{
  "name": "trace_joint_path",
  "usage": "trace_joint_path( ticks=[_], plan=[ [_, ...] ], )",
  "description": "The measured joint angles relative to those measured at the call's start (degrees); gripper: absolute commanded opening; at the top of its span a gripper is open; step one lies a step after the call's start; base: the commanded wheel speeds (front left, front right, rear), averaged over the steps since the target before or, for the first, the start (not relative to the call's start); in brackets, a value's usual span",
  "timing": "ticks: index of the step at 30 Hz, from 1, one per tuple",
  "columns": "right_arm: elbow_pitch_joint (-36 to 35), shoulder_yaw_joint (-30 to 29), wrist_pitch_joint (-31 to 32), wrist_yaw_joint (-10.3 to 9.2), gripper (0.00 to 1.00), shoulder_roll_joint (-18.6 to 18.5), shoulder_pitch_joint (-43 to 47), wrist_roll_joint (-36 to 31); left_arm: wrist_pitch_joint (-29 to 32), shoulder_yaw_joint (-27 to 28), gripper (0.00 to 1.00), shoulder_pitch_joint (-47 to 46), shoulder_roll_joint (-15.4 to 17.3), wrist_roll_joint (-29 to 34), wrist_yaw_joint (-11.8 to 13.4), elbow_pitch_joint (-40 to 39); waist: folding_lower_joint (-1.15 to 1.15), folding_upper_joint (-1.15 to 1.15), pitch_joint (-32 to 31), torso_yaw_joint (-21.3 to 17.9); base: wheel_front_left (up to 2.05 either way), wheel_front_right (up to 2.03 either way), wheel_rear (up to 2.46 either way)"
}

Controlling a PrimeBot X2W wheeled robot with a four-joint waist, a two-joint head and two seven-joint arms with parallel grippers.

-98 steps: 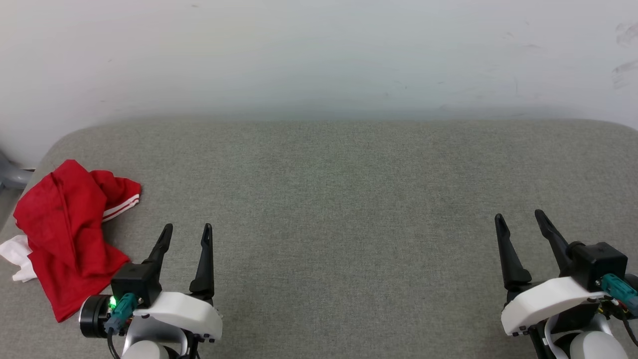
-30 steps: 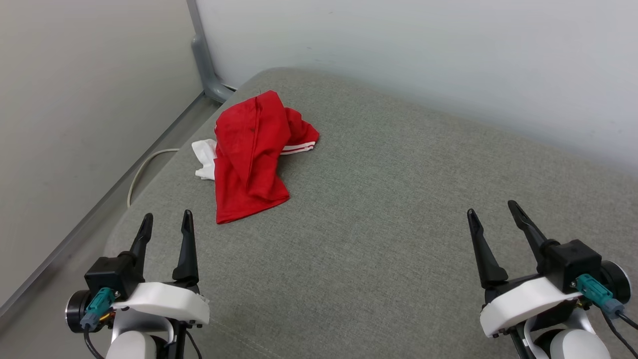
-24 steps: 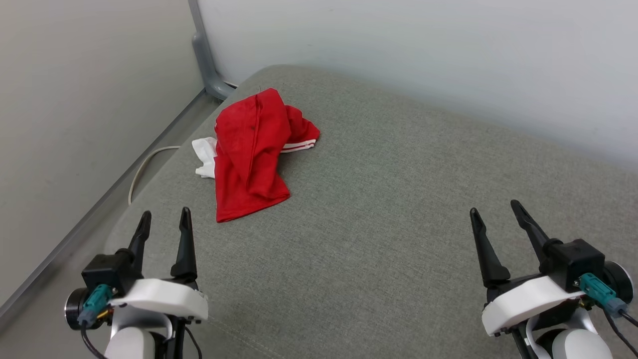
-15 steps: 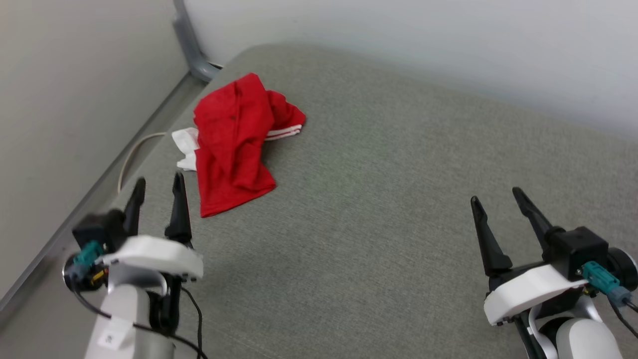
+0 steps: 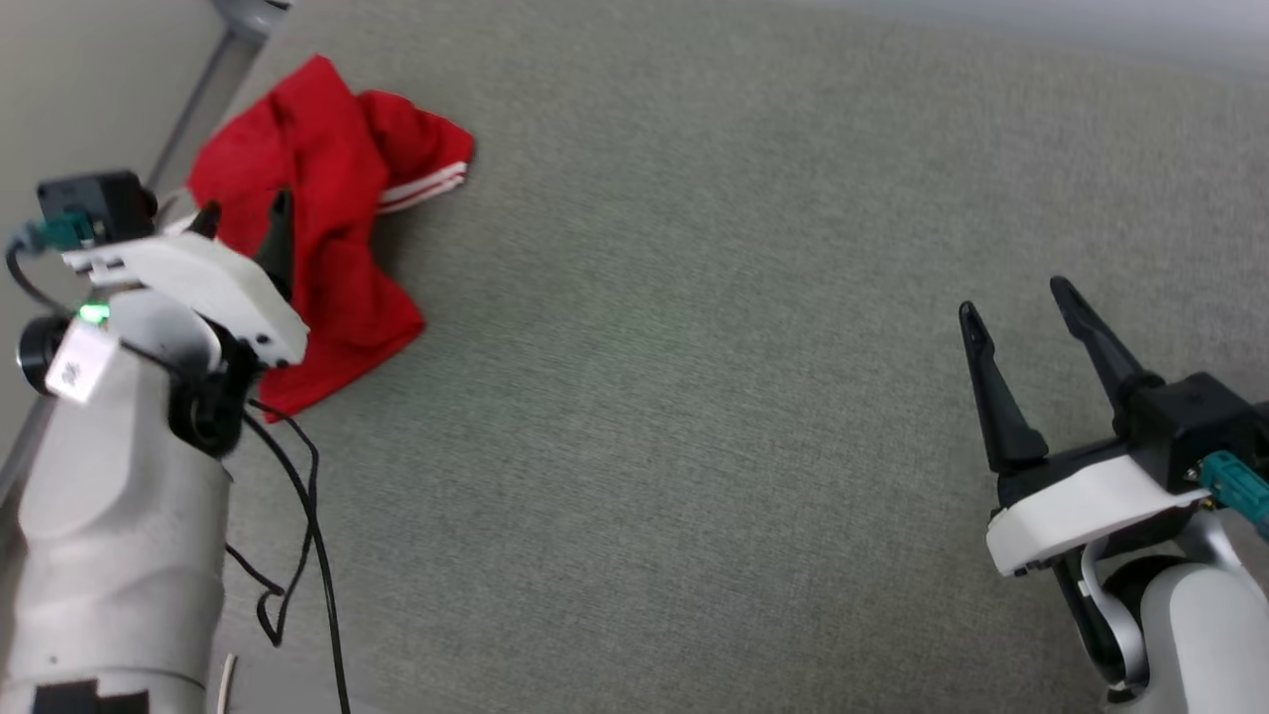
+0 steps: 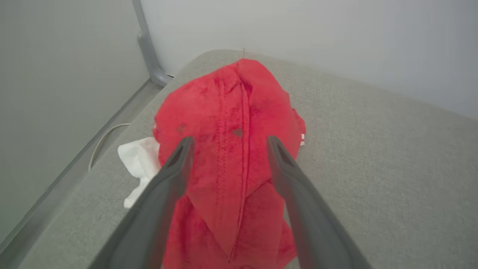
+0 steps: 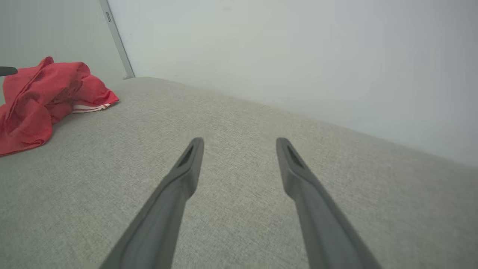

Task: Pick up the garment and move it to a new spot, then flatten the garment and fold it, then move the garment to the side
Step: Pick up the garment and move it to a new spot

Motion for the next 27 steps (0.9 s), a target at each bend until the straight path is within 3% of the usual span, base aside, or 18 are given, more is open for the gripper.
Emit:
trace_joint_path(
  ticks=[10, 19, 20, 21, 27],
  plan=[
    [-0.96, 1.57, 0.24, 0.0, 1.0, -0.76, -3.65, -0.01, 13.94, -5.48, 1.0, -6.51, 7.04, -6.88, -0.09, 7.77, 0.0, 0.0, 9.16, -4.43, 0.0, 0.0, 0.0],
    [-1.08, 1.52, 0.25, 0.0, 1.0, -1.4, -4.85, 0.36, 24.48, -5.93, 1.0, -9.84, 10.37, -10.91, -0.47, 14.28, -0.01, 0.0, 12.37, -6.88, 0.0, 0.0, 0.0],
    [-1.14, 1.49, 0.33, 0.0, 1.0, -1.4, -4.86, 0.41, 24.63, -5.93, 0.37, -10.11, 10.61, -11.02, -0.47, 14.74, -0.01, 0.0, 12.31, -6.91, 0.0, 0.0, 0.0],
    [-1.23, 1.47, 0.37, 0.0, 1.0, -1.42, -4.9, 0.41, 24.61, -6.05, 0.0, -10.2, 10.81, -10.96, -0.46, 15.01, -0.02, 0.0, 12.22, -6.89, 0.0, 0.0, 0.0],
    [-0.66, 0.92, 0.11, 0.0, 1.0, -1.08, -4.77, 0.44, 18.3, -6.75, 0.0, -9.35, 10.56, -9.67, 0.33, 16.46, 0.0, 0.0, 9.96, -6.49, 0.0, 0.0, 0.0]
  ],
)
